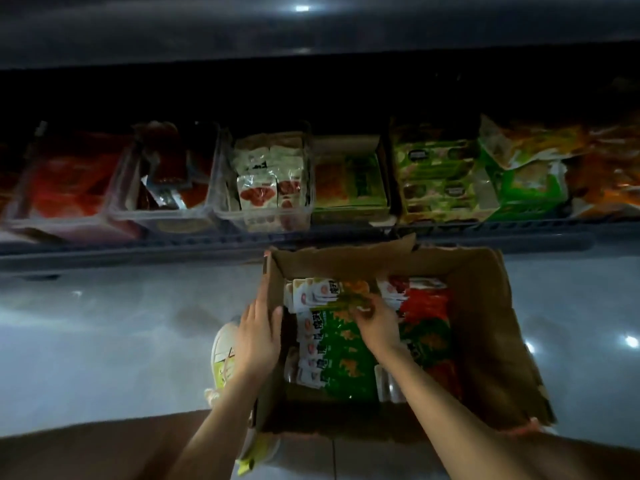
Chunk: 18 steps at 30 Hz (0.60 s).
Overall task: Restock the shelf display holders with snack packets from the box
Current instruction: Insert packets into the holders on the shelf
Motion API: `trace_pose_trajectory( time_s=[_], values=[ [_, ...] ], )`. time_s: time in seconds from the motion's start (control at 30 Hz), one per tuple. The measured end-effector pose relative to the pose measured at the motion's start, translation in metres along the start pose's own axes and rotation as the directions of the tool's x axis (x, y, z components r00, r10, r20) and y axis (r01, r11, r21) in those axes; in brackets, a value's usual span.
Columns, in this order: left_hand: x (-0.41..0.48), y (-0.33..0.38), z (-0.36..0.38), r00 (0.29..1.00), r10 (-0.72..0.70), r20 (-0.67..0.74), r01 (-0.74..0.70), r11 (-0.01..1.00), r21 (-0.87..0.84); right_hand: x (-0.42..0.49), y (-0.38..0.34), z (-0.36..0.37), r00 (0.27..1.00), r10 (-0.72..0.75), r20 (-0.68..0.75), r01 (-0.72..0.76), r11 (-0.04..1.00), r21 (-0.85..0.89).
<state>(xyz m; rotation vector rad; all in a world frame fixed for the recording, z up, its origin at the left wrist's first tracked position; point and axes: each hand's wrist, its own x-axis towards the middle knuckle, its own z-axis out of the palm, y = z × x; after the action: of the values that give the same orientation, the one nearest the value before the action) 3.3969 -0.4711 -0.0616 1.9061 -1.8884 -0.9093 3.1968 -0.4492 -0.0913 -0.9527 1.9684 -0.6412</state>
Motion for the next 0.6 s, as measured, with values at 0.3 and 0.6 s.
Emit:
trace_pose_trajectory(
  time_s=[0.3, 0.6],
  values=[
    [0.005, -0.008, 0.006, 1.000, 0.022, 0.002, -0.022, 0.999, -0.047, 0.059, 0.005, 0.066, 0.776, 0.507, 0.376, -0.585, 0.355, 0.729],
    [0.005, -0.016, 0.010, 0.999, 0.035, -0.003, -0.035, 0.998, -0.047, 0.075, -0.001, 0.083, 0.754, 0.596, 0.275, -0.516, 0.281, 0.809]
  ],
)
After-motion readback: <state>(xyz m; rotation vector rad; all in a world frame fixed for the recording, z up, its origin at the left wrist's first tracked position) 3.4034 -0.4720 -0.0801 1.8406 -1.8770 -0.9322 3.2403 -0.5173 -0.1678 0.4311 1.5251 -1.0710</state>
